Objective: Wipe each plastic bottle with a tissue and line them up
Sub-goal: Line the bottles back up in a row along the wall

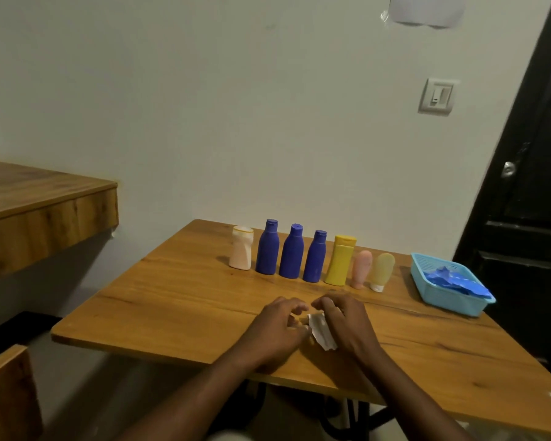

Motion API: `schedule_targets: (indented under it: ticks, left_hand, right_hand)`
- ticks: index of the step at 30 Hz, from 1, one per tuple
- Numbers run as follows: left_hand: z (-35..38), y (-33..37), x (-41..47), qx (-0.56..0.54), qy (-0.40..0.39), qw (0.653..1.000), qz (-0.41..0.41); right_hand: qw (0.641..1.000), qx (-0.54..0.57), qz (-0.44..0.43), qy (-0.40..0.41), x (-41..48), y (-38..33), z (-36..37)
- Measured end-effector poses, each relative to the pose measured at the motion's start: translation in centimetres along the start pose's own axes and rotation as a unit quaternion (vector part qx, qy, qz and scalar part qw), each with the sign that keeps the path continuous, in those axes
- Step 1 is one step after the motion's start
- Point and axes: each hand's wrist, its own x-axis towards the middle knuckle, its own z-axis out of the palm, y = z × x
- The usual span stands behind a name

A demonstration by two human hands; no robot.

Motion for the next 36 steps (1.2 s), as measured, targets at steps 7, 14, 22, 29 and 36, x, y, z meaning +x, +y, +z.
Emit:
schedule_targets:
  ticks: [7,14,22,29,36]
  left_hand:
    - [-2.1,0.6,1.0,0.000,0.071,0.996,0.046]
    - [-7.9,-0.6,4.4,0.050,0.116,0.991,0.052]
    - [-12.9,-3.9,8.8,0.087,0.204,0.975,0.016]
    - [-14.7,-7.5,12.7,0.059,0.162,0.984,-0.054]
    - [-13.1,-9.0,14.9,-0.013,0.126,0.987,-0.096]
  right_hand:
    - [0.994,-0.022,-0.099,0.048,1.7,-3.3,-0.6]
    - [0.979,-0.102,-0.175,0.000,5.1,-8.1,0.9]
    - [0.963,-0.198,-0.181,-0.037,10.5,-10.6,3.0]
    - [0.920,-0.319,-0.221,-0.050,16.3,-13.3,5.1]
    - [0.847,-0.440,-0.226,-0.192,22.0,-13.9,8.9]
